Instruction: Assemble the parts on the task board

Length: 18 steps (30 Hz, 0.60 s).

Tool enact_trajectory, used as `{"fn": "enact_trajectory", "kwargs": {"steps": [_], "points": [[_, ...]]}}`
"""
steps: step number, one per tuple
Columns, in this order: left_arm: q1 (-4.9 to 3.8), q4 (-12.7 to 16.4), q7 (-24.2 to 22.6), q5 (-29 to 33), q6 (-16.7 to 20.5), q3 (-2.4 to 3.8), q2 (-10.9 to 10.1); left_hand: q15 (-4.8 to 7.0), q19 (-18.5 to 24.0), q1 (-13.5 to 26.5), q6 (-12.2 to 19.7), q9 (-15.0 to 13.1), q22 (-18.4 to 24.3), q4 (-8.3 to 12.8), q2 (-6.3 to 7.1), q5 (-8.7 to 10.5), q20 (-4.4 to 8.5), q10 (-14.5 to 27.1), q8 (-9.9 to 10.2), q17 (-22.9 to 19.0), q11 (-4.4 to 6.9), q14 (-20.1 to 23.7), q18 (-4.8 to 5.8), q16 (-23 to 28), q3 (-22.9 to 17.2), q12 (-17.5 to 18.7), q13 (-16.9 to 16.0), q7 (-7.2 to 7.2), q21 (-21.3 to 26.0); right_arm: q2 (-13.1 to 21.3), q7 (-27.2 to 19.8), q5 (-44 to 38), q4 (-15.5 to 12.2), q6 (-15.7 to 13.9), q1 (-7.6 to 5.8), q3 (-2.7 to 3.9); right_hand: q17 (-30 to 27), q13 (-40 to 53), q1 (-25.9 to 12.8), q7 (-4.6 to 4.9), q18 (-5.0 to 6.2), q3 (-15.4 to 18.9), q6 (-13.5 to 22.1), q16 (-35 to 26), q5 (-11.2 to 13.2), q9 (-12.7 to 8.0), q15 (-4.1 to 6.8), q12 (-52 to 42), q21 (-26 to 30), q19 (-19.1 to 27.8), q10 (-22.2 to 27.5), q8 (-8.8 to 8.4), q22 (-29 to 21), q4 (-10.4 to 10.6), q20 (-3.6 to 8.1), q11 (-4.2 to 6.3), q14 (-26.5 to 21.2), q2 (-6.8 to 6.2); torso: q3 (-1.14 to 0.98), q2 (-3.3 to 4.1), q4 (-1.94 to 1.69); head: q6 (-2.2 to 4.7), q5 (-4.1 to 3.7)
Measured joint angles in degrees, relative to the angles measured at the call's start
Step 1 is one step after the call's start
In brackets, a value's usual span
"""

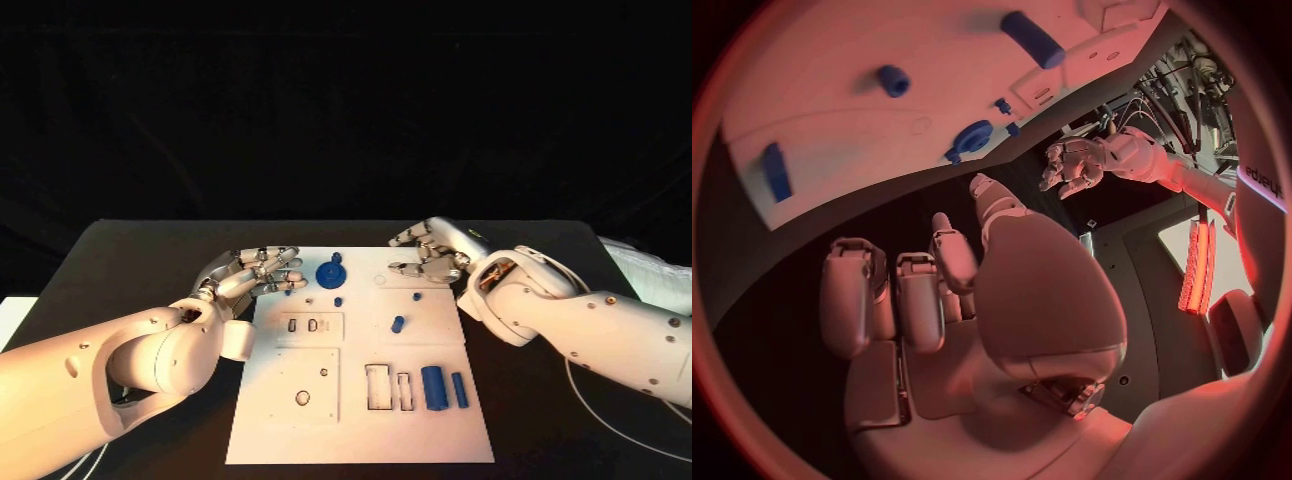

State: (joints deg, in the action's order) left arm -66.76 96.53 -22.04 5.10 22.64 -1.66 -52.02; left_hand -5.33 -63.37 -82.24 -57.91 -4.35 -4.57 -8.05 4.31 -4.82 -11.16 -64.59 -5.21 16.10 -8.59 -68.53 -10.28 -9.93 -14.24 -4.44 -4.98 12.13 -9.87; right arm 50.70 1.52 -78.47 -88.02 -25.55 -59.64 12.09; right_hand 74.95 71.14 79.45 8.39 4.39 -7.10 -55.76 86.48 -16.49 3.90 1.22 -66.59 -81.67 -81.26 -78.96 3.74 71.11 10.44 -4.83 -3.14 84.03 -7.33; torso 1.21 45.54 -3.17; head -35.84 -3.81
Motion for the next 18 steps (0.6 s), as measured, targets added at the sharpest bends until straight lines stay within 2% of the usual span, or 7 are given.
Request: {"fn": "enact_trajectory", "kwargs": {"steps": [2,4,11,18], "points": [[0.00,-0.1,0.0,0.0,0.0,0.00,0.1,0.00,0.0,0.0,0.0,0.0,0.0,0.0,0.00,0.00,0.00,0.0,0.0,0.0,0.00,0.0,-0.01,0.0,0.0,0.0,0.0,0.00,0.0,2.1,-2.3,2.9,0.6,0.4,0.17,0.07,0.0,-0.6,0.5,0.13,0.00,0.2,1.0,0.2,2.0,0.0,0.00,0.9,0.4,0.2,0.4,-0.01,-0.3,-0.6,-0.25,-0.20,0.0,-0.50,-0.14,-0.04,0.29,0.15,0.01],[0.00,-0.3,0.0,0.0,0.0,0.00,0.3,0.00,0.0,0.0,0.0,0.0,0.0,0.0,0.00,0.00,0.00,0.0,0.0,0.0,0.00,0.0,-0.01,0.0,0.0,0.0,0.0,0.00,0.0,3.4,-3.9,5.0,1.1,0.7,0.35,0.09,0.0,-0.9,1.1,0.28,0.00,0.2,1.2,0.2,3.0,0.0,0.00,1.3,0.4,0.3,0.6,-0.01,-0.4,-1.1,-0.33,-0.38,0.0,-0.35,-0.31,-0.06,0.49,0.28,0.04],[0.02,-1.2,0.0,0.0,-0.2,0.00,1.1,0.00,0.0,0.0,0.0,0.0,0.0,0.0,0.00,0.00,0.00,0.0,0.0,0.1,0.00,0.0,0.00,0.0,0.0,0.0,0.0,0.00,0.0,6.8,-7.8,9.6,3.6,1.9,0.77,0.15,0.0,-1.3,1.9,0.28,0.00,0.3,1.2,0.2,3.2,0.0,0.00,1.6,0.4,0.3,0.8,-0.01,-0.4,-1.8,-0.33,-0.22,0.0,-0.67,-0.83,-0.23,0.99,0.36,-0.10],[0.08,-1.6,0.0,0.1,-0.4,-0.01,1.5,0.00,0.0,0.0,0.0,0.0,0.0,0.0,0.00,0.00,0.00,0.0,0.0,0.1,0.00,0.0,0.00,0.0,0.0,0.0,0.0,0.00,0.0,7.0,-9.1,10.3,7.4,3.0,1.62,0.17,0.0,-1.3,2.3,0.28,0.00,0.2,1.2,0.2,3.2,0.0,0.00,1.6,0.4,0.3,0.8,-0.01,-0.4,-2.2,-0.33,-0.22,0.0,-0.68,-1.23,-0.29,1.26,0.24,-0.42]]}}
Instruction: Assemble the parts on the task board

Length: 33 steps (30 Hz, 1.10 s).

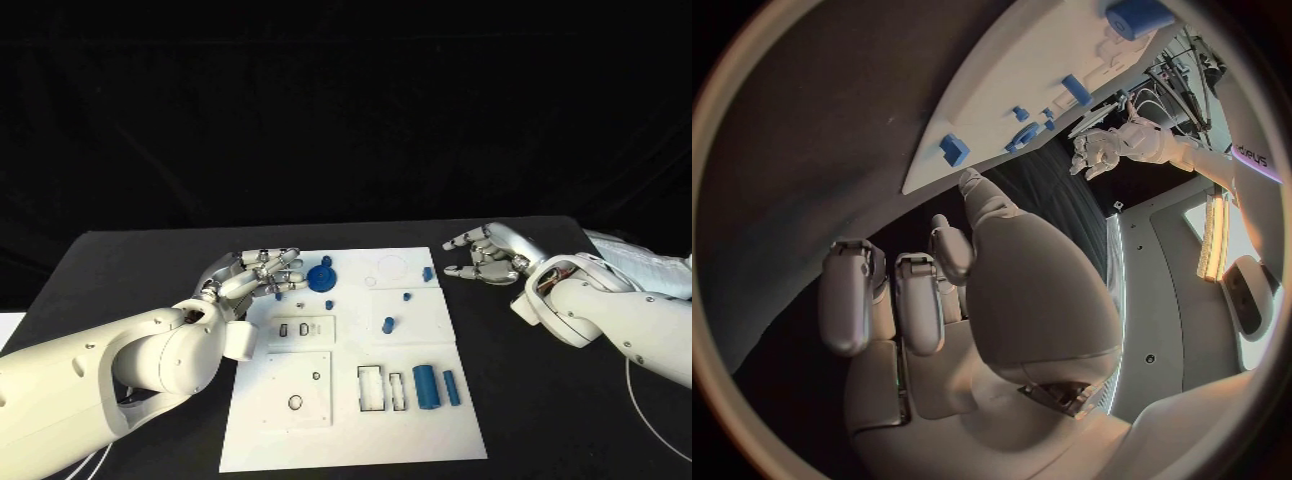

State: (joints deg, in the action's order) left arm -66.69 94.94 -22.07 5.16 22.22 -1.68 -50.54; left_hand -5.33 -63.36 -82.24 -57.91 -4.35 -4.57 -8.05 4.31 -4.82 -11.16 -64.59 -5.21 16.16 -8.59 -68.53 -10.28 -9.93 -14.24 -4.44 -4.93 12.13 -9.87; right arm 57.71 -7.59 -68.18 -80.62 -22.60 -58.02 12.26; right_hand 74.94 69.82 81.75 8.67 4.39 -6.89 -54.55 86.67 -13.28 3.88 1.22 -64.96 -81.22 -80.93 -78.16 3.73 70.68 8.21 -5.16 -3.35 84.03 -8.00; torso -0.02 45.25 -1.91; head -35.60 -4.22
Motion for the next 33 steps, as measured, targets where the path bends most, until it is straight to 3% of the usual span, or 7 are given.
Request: {"fn": "enact_trajectory", "kwargs": {"steps": [8,28,33], "points": [[0.06,-0.3,0.0,0.0,-0.2,0.00,0.2,0.00,0.0,0.0,0.0,0.0,0.0,0.0,0.00,0.00,0.00,0.0,0.0,0.0,0.00,0.0,0.00,0.0,0.0,0.0,0.0,0.00,0.0,-1.8,-0.5,-0.3,2.9,0.8,0.77,-0.03,0.0,0.4,0.6,0.00,0.00,-0.3,0.0,0.0,0.0,0.1,0.00,0.0,0.0,0.0,0.0,0.00,0.1,-0.3,0.00,0.00,0.0,0.60,-0.24,0.08,-0.02,-0.20,0.02],[0.10,-0.5,0.0,0.1,-0.4,-0.01,0.5,0.00,0.0,0.0,0.0,0.0,0.0,0.0,0.00,0.00,0.00,0.0,0.0,0.0,0.00,0.0,0.00,0.0,0.0,0.0,0.0,0.00,0.0,-5.1,-0.7,-3.2,4.3,2.5,1.43,-0.05,0.0,1.7,1.0,-0.46,0.00,-0.4,-2.0,0.4,0.2,0.3,0.00,-1.6,0.0,0.0,-0.6,0.46,1.0,-0.7,0.00,0.22,0.0,1.07,-0.15,0.08,0.02,-0.65,0.10],[0.10,-0.5,0.0,0.1,-0.4,-0.01,0.5,0.00,0.0,0.0,0.0,0.0,0.0,0.0,0.00,0.00,0.00,0.0,0.0,0.0,0.00,0.0,0.00,0.0,0.0,0.0,0.0,0.00,0.0,-6.1,-0.6,-3.4,4.9,2.7,1.55,-0.05,0.0,1.9,1.0,-0.40,0.00,-0.6,-2.3,0.4,0.5,0.3,0.00,-2.0,-0.2,0.0,-0.6,0.45,1.1,-0.9,0.01,0.22,0.0,1.85,-0.18,0.08,-0.01,-0.74,0.08]]}}
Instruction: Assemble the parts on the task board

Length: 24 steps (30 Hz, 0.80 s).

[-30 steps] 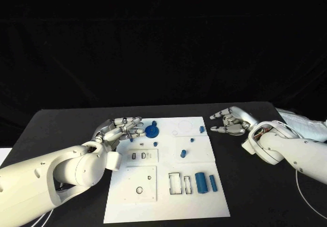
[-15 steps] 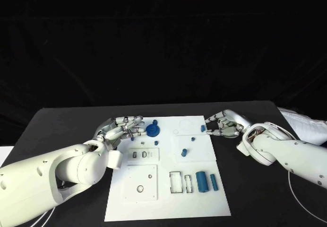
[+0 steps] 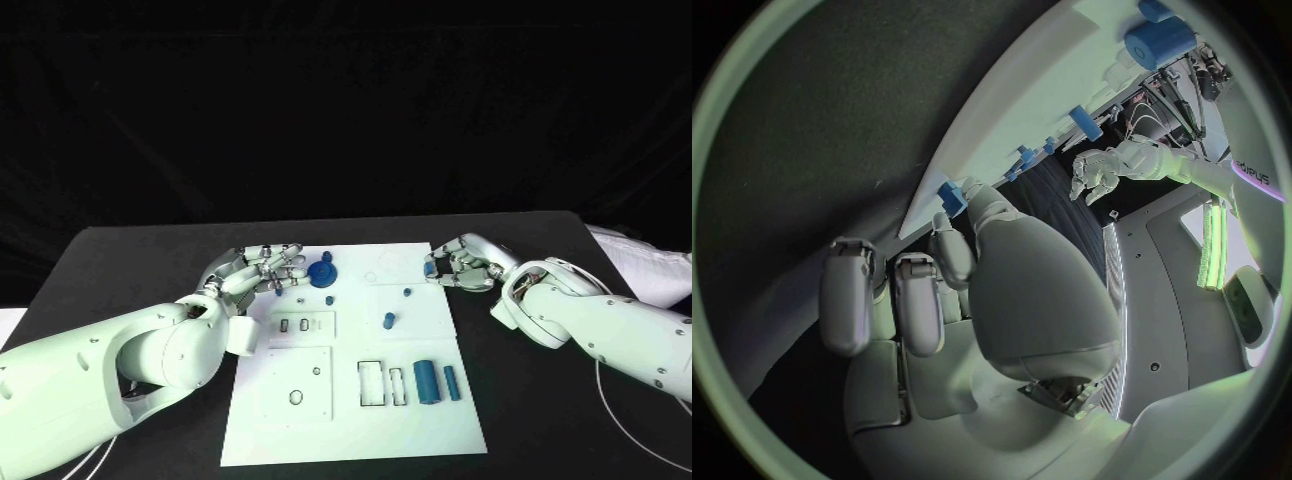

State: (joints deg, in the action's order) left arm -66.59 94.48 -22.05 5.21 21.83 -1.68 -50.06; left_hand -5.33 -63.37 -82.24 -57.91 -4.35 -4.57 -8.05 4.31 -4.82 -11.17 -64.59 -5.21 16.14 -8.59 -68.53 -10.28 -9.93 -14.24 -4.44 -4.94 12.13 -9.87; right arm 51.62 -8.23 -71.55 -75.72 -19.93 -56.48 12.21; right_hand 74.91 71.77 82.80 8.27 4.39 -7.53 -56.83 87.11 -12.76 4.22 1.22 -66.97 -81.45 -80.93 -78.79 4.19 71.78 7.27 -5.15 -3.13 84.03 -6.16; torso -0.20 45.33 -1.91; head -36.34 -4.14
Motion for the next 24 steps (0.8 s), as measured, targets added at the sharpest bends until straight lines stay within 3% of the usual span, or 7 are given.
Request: {"fn": "enact_trajectory", "kwargs": {"steps": [8,16,20,24], "points": [[0.00,0.0,0.0,0.0,0.0,0.00,0.1,0.00,0.0,0.0,0.0,0.0,0.0,0.2,0.00,0.00,0.00,0.0,0.0,0.1,0.00,0.0,0.00,0.0,-0.2,0.0,0.0,0.00,0.0,-0.8,0.2,-0.1,0.8,0.1,0.03,-0.06,0.0,0.1,0.0,-0.29,0.00,-0.8,-1.7,0.2,1.5,0.0,0.00,0.0,0.0,-0.2,-0.2,0.44,0.3,-0.3,0.23,0.22,0.0,1.20,0.01,-0.03,-0.12,-0.01,0.15],[0.00,0.0,0.0,0.0,0.0,0.00,0.1,0.00,0.0,0.0,0.0,0.0,0.0,0.2,0.00,0.00,0.00,0.0,0.0,0.1,0.00,0.0,0.00,0.0,-0.2,0.0,0.0,0.00,0.0,-1.1,0.2,-0.1,0.9,0.2,0.06,-0.08,0.0,0.6,0.1,-0.91,0.00,-1.6,-4.4,0.5,1.8,0.3,0.04,-0.8,-0.5,-0.5,-0.2,1.12,0.8,-0.5,0.53,0.25,0.0,1.91,-0.01,0.00,0.02,-0.01,0.51],[0.00,0.0,0.0,0.0,-0.1,0.00,0.0,0.00,0.0,0.0,0.0,0.0,0.0,0.2,0.00,0.00,0.00,0.0,0.0,0.1,0.00,0.0,0.00,0.0,-0.2,0.0,0.0,0.00,0.0,-1.1,0.2,-0.1,0.9,0.1,0.06,-0.06,0.0,1.2,0.2,-1.82,0.00,-2.5,-6.8,0.5,3.2,0.4,0.85,-1.7,-0.5,-0.7,-0.1,1.82,1.0,-1.2,0.74,0.34,0.0,2.31,-0.03,0.02,0.07,-0.08,0.53],[0.00,0.0,0.0,0.0,-0.1,0.00,0.0,0.00,0.0,0.0,0.0,0.0,0.0,0.2,0.00,0.00,0.00,0.0,0.0,0.1,0.00,0.0,0.00,0.0,-0.2,0.0,0.0,0.00,0.0,-1.1,0.2,-0.1,0.8,-0.2,0.05,-0.04,0.0,1.6,0.4,-1.53,0.01,-3.7,-7.1,0.6,4.6,0.6,1.48,-1.8,-0.5,-0.8,-0.1,2.70,1.1,-1.9,1.39,0.35,0.0,2.93,-0.03,0.02,0.05,-0.11,0.51]]}}
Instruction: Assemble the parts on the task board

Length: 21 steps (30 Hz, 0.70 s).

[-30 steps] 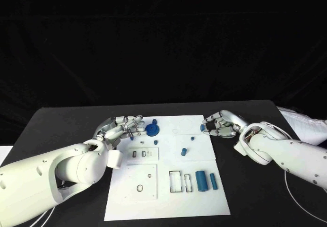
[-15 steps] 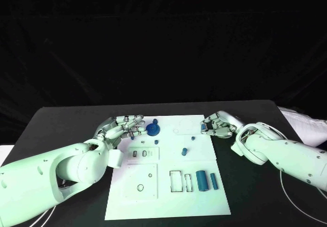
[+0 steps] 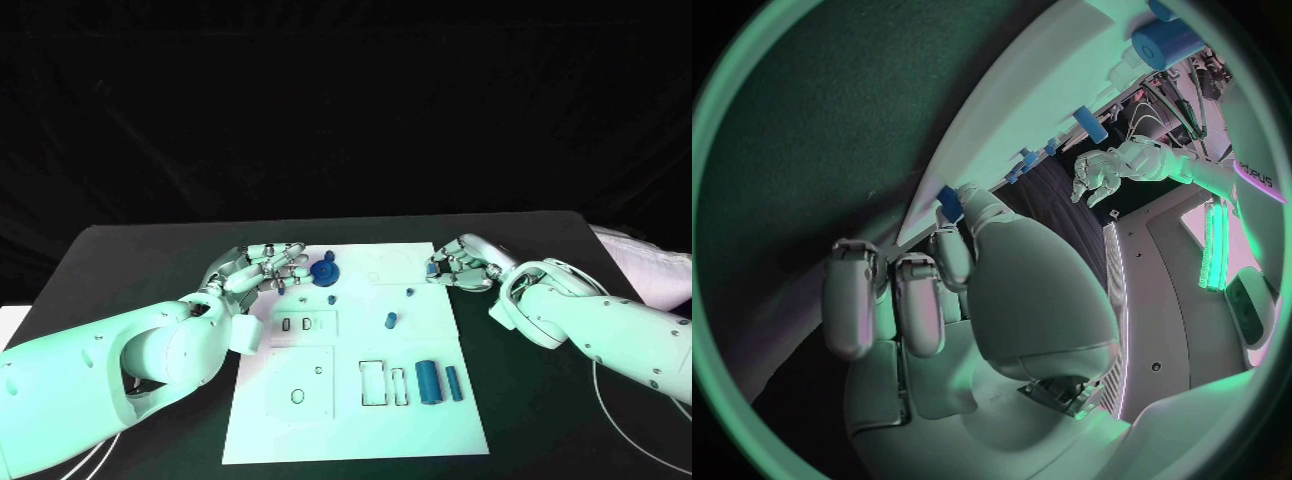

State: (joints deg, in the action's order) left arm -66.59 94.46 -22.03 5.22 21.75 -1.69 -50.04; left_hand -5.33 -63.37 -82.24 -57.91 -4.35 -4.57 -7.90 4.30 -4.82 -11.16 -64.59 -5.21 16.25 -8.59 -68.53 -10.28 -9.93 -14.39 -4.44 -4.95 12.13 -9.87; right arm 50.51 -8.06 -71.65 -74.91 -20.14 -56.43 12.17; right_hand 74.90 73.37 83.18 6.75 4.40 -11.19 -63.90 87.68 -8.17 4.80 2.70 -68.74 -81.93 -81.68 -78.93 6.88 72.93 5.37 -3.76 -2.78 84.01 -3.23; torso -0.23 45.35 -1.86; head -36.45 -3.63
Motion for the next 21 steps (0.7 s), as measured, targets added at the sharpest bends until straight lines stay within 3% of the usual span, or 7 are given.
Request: {"fn": "enact_trajectory", "kwargs": {"steps": [4,10,21], "points": [[0.00,0.0,0.0,0.0,0.0,0.00,0.0,0.00,0.0,0.0,0.0,0.0,0.0,0.0,0.00,0.00,0.00,0.0,0.0,0.0,0.00,0.0,0.00,0.0,0.0,0.0,0.0,0.00,0.0,0.0,-0.2,0.2,-0.2,-0.6,0.04,-0.03,0.0,0.1,-0.2,0.10,0.00,-0.7,-0.1,0.2,0.0,0.0,0.29,-0.1,-0.2,-0.2,0.2,0.01,0.2,-0.7,0.18,0.22,0.1,0.23,-0.01,0.00,-0.04,0.07,0.02],[0.00,0.1,0.0,0.0,-0.1,0.00,-0.3,0.00,0.0,0.0,0.0,0.0,0.0,0.0,0.00,0.00,0.00,0.0,0.0,0.0,0.00,0.0,0.00,0.0,0.0,0.0,0.0,0.00,0.0,0.2,0.2,1.2,-1.7,-1.8,0.14,-0.15,0.0,0.5,0.0,0.10,-0.01,-1.3,-0.1,0.2,3.3,0.0,0.59,0.4,-0.2,-0.2,0.4,0.88,0.2,-0.7,0.60,0.46,-0.2,1.22,-0.02,0.00,-0.02,0.19,0.25],[0.00,-0.6,-0.1,0.0,-0.1,0.00,-0.8,0.00,0.0,0.0,0.0,0.0,0.0,0.0,0.00,0.00,0.00,0.0,0.0,0.1,0.00,0.0,0.00,0.2,0.0,0.0,0.1,0.00,0.0,-1.5,6.7,1.7,-12.7,-4.0,-0.53,-0.17,0.0,0.3,-1.2,0.10,-0.01,-1.6,-0.1,0.2,3.9,0.0,0.59,2.1,-0.2,0.0,0.5,0.95,0.0,-0.5,0.79,0.60,-0.2,2.42,0.10,-0.15,0.12,-0.10,0.86]]}}
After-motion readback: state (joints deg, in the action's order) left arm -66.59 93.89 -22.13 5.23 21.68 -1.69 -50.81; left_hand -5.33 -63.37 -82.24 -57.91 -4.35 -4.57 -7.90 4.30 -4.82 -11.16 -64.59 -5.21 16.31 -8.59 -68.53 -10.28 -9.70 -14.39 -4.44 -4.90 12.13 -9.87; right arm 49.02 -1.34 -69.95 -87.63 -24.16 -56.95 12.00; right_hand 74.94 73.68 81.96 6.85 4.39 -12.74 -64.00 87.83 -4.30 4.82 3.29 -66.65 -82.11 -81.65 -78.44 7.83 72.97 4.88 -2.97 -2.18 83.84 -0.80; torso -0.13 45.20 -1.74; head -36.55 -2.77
